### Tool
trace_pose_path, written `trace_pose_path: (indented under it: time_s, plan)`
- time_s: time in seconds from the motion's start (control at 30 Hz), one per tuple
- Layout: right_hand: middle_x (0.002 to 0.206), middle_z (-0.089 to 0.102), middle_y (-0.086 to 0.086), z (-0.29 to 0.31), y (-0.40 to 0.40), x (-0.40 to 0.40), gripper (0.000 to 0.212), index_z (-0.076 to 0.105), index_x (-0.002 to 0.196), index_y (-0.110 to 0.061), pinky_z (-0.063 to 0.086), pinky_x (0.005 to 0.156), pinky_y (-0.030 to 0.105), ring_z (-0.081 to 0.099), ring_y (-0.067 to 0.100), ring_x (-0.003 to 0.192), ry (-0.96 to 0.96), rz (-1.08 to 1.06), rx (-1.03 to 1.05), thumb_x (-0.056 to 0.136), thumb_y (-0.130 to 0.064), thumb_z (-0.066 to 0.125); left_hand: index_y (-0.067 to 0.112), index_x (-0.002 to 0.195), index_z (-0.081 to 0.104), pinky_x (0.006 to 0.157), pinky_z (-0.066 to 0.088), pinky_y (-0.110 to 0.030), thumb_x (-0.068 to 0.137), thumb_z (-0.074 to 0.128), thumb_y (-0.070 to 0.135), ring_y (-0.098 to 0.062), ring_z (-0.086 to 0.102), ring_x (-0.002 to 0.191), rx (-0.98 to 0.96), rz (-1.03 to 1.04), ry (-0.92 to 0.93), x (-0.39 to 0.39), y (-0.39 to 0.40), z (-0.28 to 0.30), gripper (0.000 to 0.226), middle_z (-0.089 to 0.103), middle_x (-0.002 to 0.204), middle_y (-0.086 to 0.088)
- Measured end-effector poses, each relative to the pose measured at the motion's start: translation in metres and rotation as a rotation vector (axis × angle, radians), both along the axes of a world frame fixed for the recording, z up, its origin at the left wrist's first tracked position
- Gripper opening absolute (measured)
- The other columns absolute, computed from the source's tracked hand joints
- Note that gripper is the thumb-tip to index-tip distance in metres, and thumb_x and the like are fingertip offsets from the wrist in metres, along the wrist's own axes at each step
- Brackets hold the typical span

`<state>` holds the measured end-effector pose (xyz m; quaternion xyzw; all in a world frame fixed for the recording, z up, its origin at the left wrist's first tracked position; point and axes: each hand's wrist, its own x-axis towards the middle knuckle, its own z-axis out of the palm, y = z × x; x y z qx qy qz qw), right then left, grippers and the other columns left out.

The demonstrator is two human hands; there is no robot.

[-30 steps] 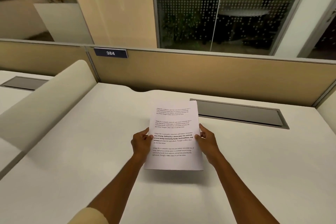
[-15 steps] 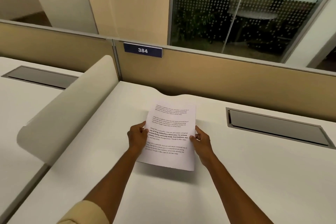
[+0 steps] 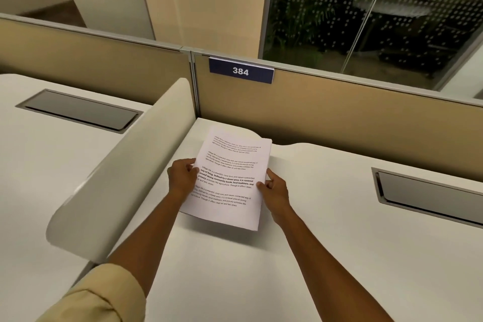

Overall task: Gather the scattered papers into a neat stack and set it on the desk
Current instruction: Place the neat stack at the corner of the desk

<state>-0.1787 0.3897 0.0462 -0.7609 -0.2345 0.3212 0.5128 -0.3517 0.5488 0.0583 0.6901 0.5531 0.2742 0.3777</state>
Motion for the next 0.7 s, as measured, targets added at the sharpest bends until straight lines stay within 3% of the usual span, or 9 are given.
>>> trace_pose_path:
  time_s: [0.1, 0.27, 0.57, 0.7]
  plan:
    - [0.084, 0.063, 0.002, -0.007, 0.028, 0.001, 0.051, 0.046, 0.142, -0.022, 0.047, 0.072, 0.025, 0.061, 0.019, 0.082, 0.003, 0.013, -0.007, 0.094, -0.009, 0.057, -0.002, 0.114, 0.069, 0.088, 0.048, -0.028, 0.086, 0.064, 0.001, -0.030, 0.067, 0.091, 0.031, 0.013, 0.027, 0.001, 0.026, -0.007, 0.029, 0.073, 0.102, -0.021]
    - [0.081, 0.062, 0.001, -0.018, 0.069, 0.007, 0.051, 0.047, 0.141, -0.022, 0.047, 0.068, 0.022, 0.060, 0.015, 0.078, -0.060, 0.039, -0.042, 0.093, -0.011, 0.060, -0.001, 0.116, 0.069, 0.098, 0.048, -0.034, 0.085, 0.066, 0.003, -0.035, 0.067, 0.100, 0.012, 0.063, 0.046, 0.010, 0.065, -0.020, 0.031, 0.072, 0.104, -0.022]
    - [0.120, 0.068, 0.003, -0.036, 0.123, 0.012, 0.041, 0.057, 0.131, -0.015, 0.052, 0.085, 0.028, 0.063, 0.016, 0.093, -0.150, 0.053, -0.050, 0.091, -0.011, 0.064, 0.001, 0.117, 0.069, 0.099, 0.047, -0.035, 0.085, 0.066, 0.003, -0.036, 0.066, 0.102, 0.015, 0.132, 0.134, 0.029, 0.113, -0.039, 0.031, 0.071, 0.109, -0.022]
    - [0.112, 0.071, 0.006, -0.045, 0.134, 0.010, 0.027, 0.065, 0.116, -0.010, 0.052, 0.079, 0.023, 0.064, 0.015, 0.086, -0.185, 0.023, -0.076, 0.089, -0.011, 0.067, 0.002, 0.117, 0.068, 0.101, 0.046, -0.038, 0.087, 0.064, 0.004, -0.038, 0.064, 0.108, 0.034, 0.146, 0.184, 0.031, 0.123, -0.046, 0.031, 0.070, 0.114, -0.022]
